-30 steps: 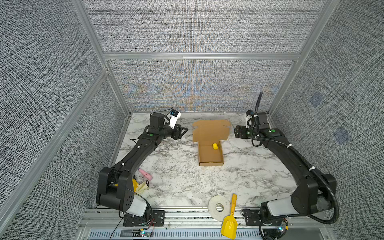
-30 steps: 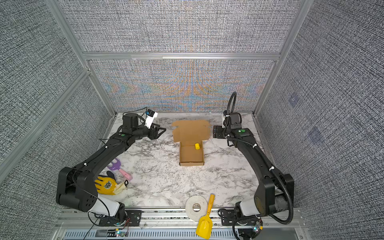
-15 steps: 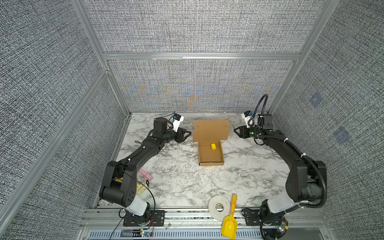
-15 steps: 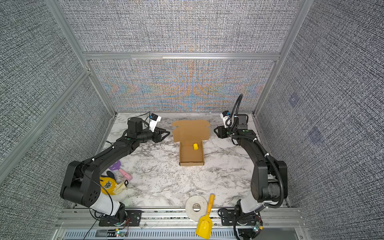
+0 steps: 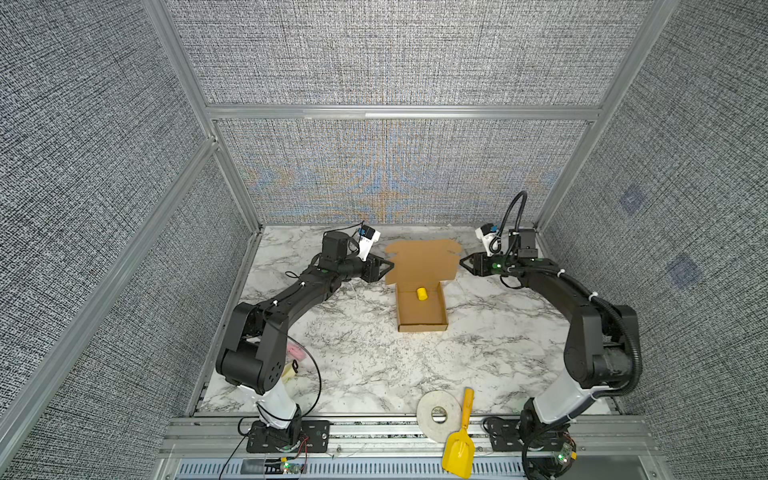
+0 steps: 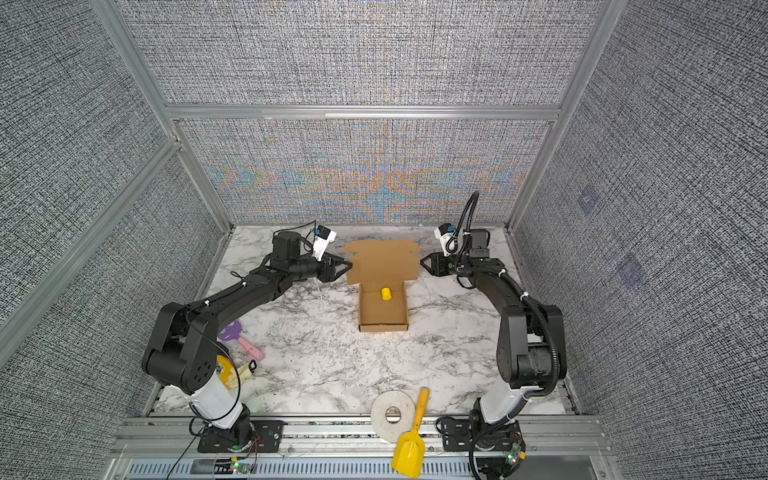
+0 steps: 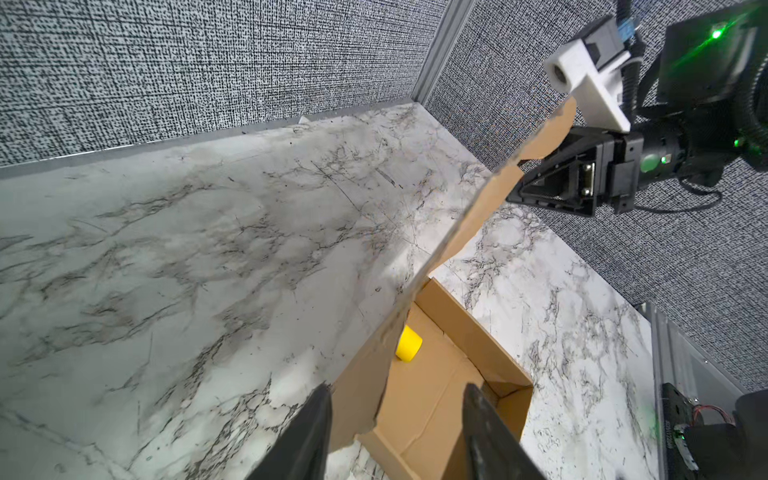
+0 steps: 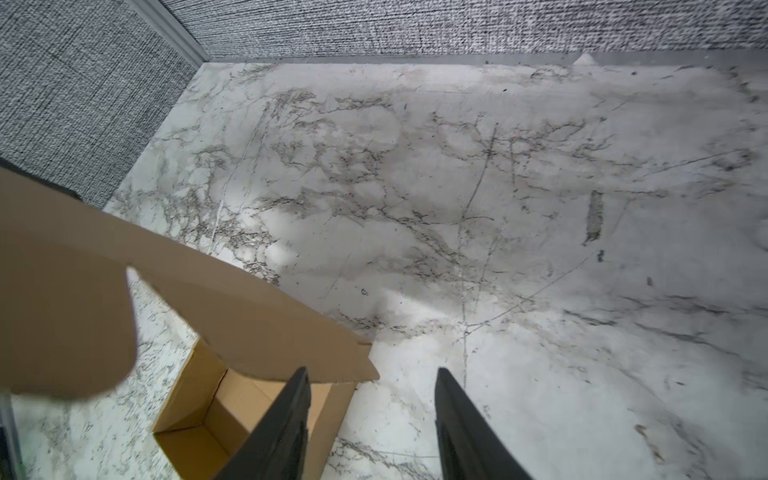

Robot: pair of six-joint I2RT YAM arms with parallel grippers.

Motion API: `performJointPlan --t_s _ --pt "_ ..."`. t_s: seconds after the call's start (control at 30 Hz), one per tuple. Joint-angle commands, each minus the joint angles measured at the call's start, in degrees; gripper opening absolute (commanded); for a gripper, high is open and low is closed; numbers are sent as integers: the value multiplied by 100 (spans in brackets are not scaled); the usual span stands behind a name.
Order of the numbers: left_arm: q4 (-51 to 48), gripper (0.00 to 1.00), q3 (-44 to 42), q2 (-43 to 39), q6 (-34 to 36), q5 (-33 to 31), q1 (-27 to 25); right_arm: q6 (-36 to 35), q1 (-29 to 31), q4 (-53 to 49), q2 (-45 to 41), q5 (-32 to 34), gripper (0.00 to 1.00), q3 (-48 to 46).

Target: Fold the paper box

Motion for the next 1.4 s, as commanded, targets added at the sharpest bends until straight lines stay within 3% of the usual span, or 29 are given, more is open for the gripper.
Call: performJointPlan --t_s 0.0,0.2,0.4,0.57,0.83,0.93,1.13,1.37 --pt "13 43 49 31 -87 167 -9 -59 65 200 -93 -311 50 -150" --pt "10 27 -25 -4 -124 101 -30 54 174 394 -441 -434 50 -682" --pt "-57 26 -173 -143 -26 -96 -48 41 67 589 -774 274 50 -949" --pt "246 26 -423 -243 -58 -210 -45 452 -166 711 -100 308 49 -182" --pt "133 22 -358 -308 178 -299 -48 537 94 780 764 -153 47 515" --pt "148 18 -349 -292 172 -299 -48 294 289 788 652 -104 47 315" --pt "143 7 -322 -272 13 -158 -45 646 380 1192 54 -44 45 -613" --pt "217 5 -416 -363 2 -167 -73 871 708 1443 -790 219 45 -1432"
